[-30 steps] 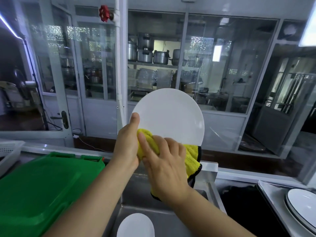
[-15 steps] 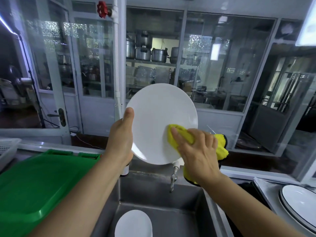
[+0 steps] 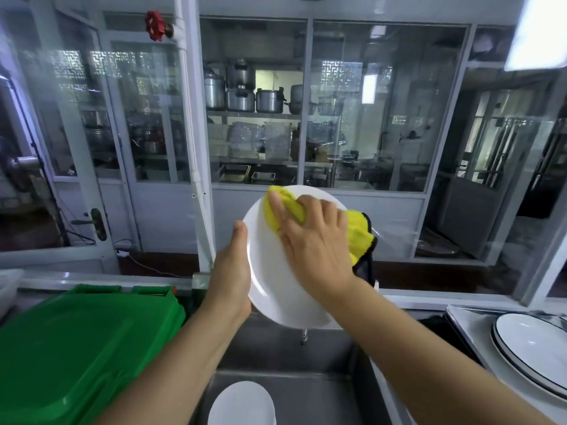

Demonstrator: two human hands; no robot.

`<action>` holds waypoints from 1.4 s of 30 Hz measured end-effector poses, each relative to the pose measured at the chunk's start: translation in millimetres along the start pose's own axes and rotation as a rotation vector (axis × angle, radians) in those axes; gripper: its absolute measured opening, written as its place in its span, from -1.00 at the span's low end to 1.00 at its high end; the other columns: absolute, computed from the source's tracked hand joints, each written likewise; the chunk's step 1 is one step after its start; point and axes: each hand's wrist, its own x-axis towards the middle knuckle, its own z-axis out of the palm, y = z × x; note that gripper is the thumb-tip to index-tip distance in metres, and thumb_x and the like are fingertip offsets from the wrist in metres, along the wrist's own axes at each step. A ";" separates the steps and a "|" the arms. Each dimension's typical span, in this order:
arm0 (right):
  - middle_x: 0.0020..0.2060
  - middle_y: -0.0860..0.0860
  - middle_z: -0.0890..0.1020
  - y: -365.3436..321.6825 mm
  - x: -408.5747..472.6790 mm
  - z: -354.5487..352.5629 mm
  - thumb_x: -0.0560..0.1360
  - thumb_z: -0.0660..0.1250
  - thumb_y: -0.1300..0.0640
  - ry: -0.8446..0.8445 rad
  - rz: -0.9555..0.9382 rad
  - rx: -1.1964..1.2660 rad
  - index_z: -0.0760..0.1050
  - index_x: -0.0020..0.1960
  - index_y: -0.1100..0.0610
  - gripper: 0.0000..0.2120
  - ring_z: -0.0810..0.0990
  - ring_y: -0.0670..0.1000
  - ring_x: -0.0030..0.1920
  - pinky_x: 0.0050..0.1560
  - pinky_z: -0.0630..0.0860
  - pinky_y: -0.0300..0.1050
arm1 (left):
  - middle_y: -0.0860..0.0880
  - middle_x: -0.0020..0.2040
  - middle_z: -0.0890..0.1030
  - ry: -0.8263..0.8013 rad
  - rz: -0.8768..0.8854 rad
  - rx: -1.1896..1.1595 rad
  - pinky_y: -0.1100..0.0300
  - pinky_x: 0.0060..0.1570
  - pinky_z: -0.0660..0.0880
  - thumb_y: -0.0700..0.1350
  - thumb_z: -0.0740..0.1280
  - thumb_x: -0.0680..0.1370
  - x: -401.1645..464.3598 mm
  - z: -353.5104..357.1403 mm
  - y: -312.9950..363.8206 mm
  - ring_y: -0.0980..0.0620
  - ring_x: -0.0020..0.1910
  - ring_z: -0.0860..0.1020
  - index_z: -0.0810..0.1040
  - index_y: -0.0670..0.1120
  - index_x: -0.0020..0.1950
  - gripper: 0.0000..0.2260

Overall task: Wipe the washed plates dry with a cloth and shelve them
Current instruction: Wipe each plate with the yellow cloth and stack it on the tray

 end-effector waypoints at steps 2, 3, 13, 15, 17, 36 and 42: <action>0.00 0.11 0.51 -13.9 -9.8 -0.6 0.53 0.22 0.03 -0.022 -0.054 0.027 0.36 0.44 -0.03 -0.53 0.44 0.18 -0.10 -0.11 0.35 0.06 | -0.10 -0.16 0.71 -0.016 -0.024 -0.042 0.06 -0.13 0.57 0.25 0.12 0.57 1.3 0.8 -5.7 -0.08 -0.15 0.67 0.63 -0.04 -0.03 -0.56; -0.01 0.11 0.51 -20.8 -17.0 -0.4 0.53 0.23 0.03 -0.036 -0.079 0.036 0.35 0.44 -0.02 -0.52 0.44 0.18 -0.12 -0.12 0.35 0.06 | -0.12 -0.12 0.71 -0.032 -0.028 -0.072 0.08 -0.15 0.55 0.26 0.13 0.57 2.2 1.1 -7.4 -0.09 -0.13 0.68 0.63 -0.04 0.01 -0.56; -0.03 0.06 0.56 -7.5 -72.1 3.6 0.49 0.32 0.10 -0.054 -0.309 0.130 0.36 0.41 -0.07 -0.51 0.46 0.15 -0.15 -0.06 0.39 0.06 | -0.07 -0.15 0.70 0.043 -0.004 -0.115 -0.04 -0.08 0.56 0.24 0.17 0.56 15.9 -12.7 0.1 -0.14 -0.10 0.65 0.61 -0.04 -0.06 -0.61; -0.03 0.05 0.58 11.6 -71.7 1.8 0.50 0.31 0.09 -0.014 -0.289 0.096 0.40 0.38 -0.10 -0.55 0.47 0.15 -0.14 -0.04 0.38 0.06 | -0.03 -0.14 0.68 0.056 0.027 -0.110 0.03 -0.09 0.54 0.21 0.16 0.57 15.0 -15.5 2.2 -0.08 -0.12 0.63 0.58 0.01 -0.11 -0.66; -0.01 0.05 0.57 31.1 -64.6 -1.7 0.49 0.33 0.05 0.034 -0.219 0.030 0.41 0.35 -0.13 -0.57 0.47 0.16 -0.12 -0.06 0.37 0.06 | 0.02 -0.15 0.66 0.036 0.053 -0.081 0.07 -0.14 0.53 0.19 0.14 0.59 12.3 -18.4 4.6 -0.03 -0.12 0.61 0.56 0.04 -0.12 -0.68; -0.14 0.01 0.70 45.7 -14.9 -37.2 0.50 0.37 0.24 -0.314 0.835 1.425 0.57 0.09 0.05 -0.80 0.68 0.03 -0.15 -0.20 0.60 -0.11 | 0.05 -0.06 0.59 0.008 0.114 0.110 0.04 0.00 0.48 0.22 0.08 0.59 29.6 -25.5 2.9 0.00 -0.03 0.55 0.51 0.09 -0.05 -0.70; -0.15 -0.12 0.63 23.7 -24.2 -15.5 0.50 0.38 0.20 -0.148 0.612 0.902 0.56 0.15 -0.12 -0.70 0.59 -0.08 -0.10 -0.07 0.49 -0.14 | -0.02 0.31 0.44 0.007 0.205 0.349 0.16 0.05 0.45 0.07 0.36 0.51 29.7 -17.0 -10.7 -0.03 0.23 0.46 0.29 -0.03 0.43 -0.46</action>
